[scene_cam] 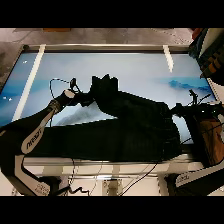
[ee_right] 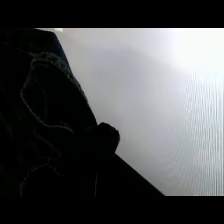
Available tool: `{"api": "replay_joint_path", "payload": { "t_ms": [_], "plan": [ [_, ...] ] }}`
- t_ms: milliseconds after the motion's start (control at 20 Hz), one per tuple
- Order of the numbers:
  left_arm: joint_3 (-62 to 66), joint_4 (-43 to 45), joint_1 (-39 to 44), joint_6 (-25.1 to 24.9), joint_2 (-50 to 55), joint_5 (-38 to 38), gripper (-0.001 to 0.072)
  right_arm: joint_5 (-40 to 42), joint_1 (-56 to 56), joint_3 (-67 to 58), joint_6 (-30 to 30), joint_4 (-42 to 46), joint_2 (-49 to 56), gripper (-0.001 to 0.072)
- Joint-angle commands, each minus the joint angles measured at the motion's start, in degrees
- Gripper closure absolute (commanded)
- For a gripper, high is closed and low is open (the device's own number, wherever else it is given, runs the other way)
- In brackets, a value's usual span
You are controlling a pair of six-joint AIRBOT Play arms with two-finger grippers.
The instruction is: Fold the clothes and pants, and hang the long-sleeved shirts on hangers.
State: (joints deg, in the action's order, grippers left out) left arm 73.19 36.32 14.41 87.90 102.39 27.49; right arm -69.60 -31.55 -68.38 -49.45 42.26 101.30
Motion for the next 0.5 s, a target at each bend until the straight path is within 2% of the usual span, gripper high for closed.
{"api": "replay_joint_path", "payload": {
  "t_ms": [0, 50, 100, 150, 300, 350, 450],
  "plan": [
    [0.04, -2.14, 0.48, 0.61, 1.36, -6.69, 0.0469, 0.07, 0.04, -0.07, 0.02, -0.07, 0.00, 0.0675],
    [0.42, -2.12, 0.46, 0.61, 1.27, -9.11, 0.0534, 0.07, 0.04, -0.07, 0.02, -0.07, 0.00, 0.0675],
    [1.31, -2.10, 0.15, 0.61, 1.22, -10.95, 0.0639, 0.07, 0.04, -0.07, 0.02, -0.07, 0.00, 0.0674],
    [2.27, -2.10, -0.13, 0.59, 1.03, -12.20, 0.0683, 0.07, 0.04, -0.07, 0.02, -0.07, 0.00, 0.0675],
    [5.73, -1.81, -1.49, 0.22, -0.98, -14.34, 0.0683, 0.20, 0.04, -0.15, 0.02, -0.72, -0.11, 0.0675],
    [6.67, -1.84, -2.19, -1.11, -2.16, -14.69, 0.0683, 0.22, 0.04, -0.52, 0.02, -1.11, -0.11, 0.0675],
    [7.89, -1.86, -4.11, -7.02, -5.49, -15.15, 0.0683, 0.22, 0.07, -2.21, 0.04, -3.26, -0.11, 0.0675]
  ]
}}
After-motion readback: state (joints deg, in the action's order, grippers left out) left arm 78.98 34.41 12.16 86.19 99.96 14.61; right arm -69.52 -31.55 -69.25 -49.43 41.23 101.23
